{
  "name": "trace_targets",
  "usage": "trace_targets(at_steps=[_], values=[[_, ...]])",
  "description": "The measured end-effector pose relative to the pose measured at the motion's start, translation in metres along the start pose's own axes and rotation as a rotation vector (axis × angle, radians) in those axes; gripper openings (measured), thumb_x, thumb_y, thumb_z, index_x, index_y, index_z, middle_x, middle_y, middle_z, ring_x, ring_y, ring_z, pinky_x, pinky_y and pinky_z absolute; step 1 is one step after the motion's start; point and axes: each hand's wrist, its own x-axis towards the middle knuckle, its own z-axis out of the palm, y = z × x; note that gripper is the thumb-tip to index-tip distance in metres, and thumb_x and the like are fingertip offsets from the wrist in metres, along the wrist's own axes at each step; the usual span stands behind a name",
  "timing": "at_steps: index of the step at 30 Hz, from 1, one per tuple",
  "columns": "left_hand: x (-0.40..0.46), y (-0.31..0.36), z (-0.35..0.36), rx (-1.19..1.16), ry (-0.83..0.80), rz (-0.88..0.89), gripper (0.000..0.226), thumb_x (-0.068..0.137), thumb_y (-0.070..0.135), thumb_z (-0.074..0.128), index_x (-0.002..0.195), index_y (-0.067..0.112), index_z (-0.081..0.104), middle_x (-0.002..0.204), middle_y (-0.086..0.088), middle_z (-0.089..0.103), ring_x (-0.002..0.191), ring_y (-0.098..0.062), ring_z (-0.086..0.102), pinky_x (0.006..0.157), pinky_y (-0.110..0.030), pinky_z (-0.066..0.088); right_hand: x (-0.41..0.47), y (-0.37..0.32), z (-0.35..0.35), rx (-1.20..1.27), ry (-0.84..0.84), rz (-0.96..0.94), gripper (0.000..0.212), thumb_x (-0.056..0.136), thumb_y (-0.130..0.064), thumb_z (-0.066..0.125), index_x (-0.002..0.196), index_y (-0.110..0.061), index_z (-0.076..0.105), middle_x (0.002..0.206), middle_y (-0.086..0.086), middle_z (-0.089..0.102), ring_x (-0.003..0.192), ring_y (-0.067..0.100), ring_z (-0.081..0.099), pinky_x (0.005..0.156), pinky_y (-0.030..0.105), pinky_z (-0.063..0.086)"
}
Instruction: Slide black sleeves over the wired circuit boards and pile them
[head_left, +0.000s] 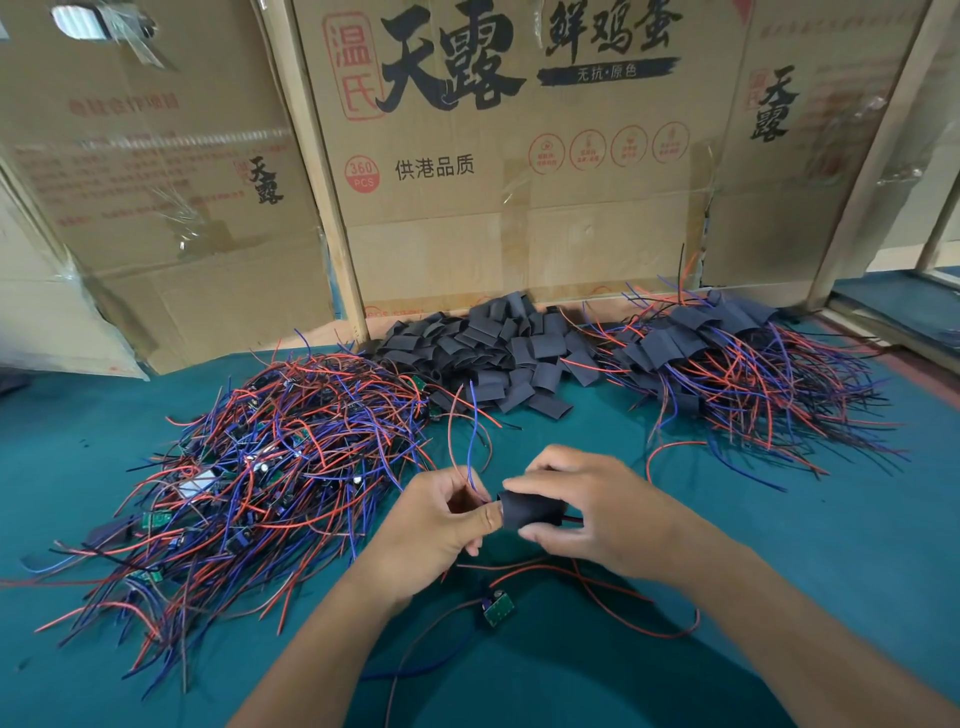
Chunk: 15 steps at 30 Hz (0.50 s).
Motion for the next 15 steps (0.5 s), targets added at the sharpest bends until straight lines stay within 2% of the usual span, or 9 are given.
trace_targets(at_steps=[2, 6, 8, 10, 12, 15], values=[[0.0, 0.0, 0.002, -0.036, -0.002, -0.042, 0.054, 0.066, 0.046, 0.079, 0.083, 0.0, 0.059, 0.058, -0.007, 0.058, 0.053, -0.016, 0.051, 0.058, -0.024, 0.043, 0.0, 0.0, 0.001, -0.001, 0.001, -0.006, 0.034, 0.089, -0.031, 0.068, 0.121, -0.021, 0.066, 0.109, -0.007, 0.057, 0.092, 0.013, 0.056, 0.086, 0.034, 0.046], [-0.001, -0.001, 0.004, -0.186, -0.037, -0.121, 0.026, 0.073, 0.024, 0.078, 0.088, 0.005, 0.068, 0.065, -0.012, 0.062, 0.058, -0.016, 0.059, 0.061, -0.025, 0.052, 0.001, 0.0, 0.001, 0.075, 0.0, 0.014, 0.032, 0.088, -0.03, 0.071, 0.12, -0.026, 0.067, 0.103, -0.007, 0.057, 0.091, 0.011, 0.056, 0.085, 0.028, 0.045], [-0.002, 0.0, 0.004, -0.232, -0.064, -0.113, 0.021, 0.074, 0.022, 0.08, 0.085, 0.006, 0.071, 0.067, -0.014, 0.063, 0.06, -0.017, 0.061, 0.062, -0.026, 0.054, 0.001, 0.0, 0.0, 0.112, -0.003, 0.037, 0.029, 0.086, -0.033, 0.071, 0.115, -0.033, 0.066, 0.098, -0.011, 0.059, 0.091, 0.008, 0.055, 0.084, 0.024, 0.045], [-0.003, 0.002, 0.003, -0.232, -0.077, -0.083, 0.021, 0.073, 0.025, 0.085, 0.081, 0.009, 0.074, 0.068, -0.014, 0.063, 0.061, -0.018, 0.062, 0.062, -0.026, 0.054, 0.001, -0.001, -0.002, 0.174, -0.013, 0.105, 0.022, 0.085, -0.04, 0.07, 0.106, -0.037, 0.066, 0.09, -0.011, 0.065, 0.085, 0.007, 0.058, 0.079, 0.025, 0.047], [-0.004, 0.004, 0.003, -0.238, -0.082, -0.064, 0.022, 0.072, 0.028, 0.087, 0.079, 0.011, 0.075, 0.067, -0.012, 0.063, 0.06, -0.017, 0.061, 0.062, -0.026, 0.053, 0.001, -0.001, -0.006, 0.292, -0.028, 0.194, 0.015, 0.084, -0.042, 0.068, 0.095, -0.032, 0.066, 0.08, -0.01, 0.069, 0.073, 0.006, 0.06, 0.069, 0.025, 0.048], [-0.004, 0.005, 0.005, -0.307, -0.109, -0.055, 0.021, 0.069, 0.025, 0.086, 0.08, 0.011, 0.076, 0.069, -0.012, 0.063, 0.06, -0.018, 0.061, 0.062, -0.028, 0.053, 0.002, -0.003, -0.011, 0.456, -0.049, 0.254, 0.007, 0.088, -0.029, 0.07, 0.087, -0.022, 0.067, 0.066, -0.006, 0.067, 0.06, 0.006, 0.055, 0.058, 0.018, 0.04]])
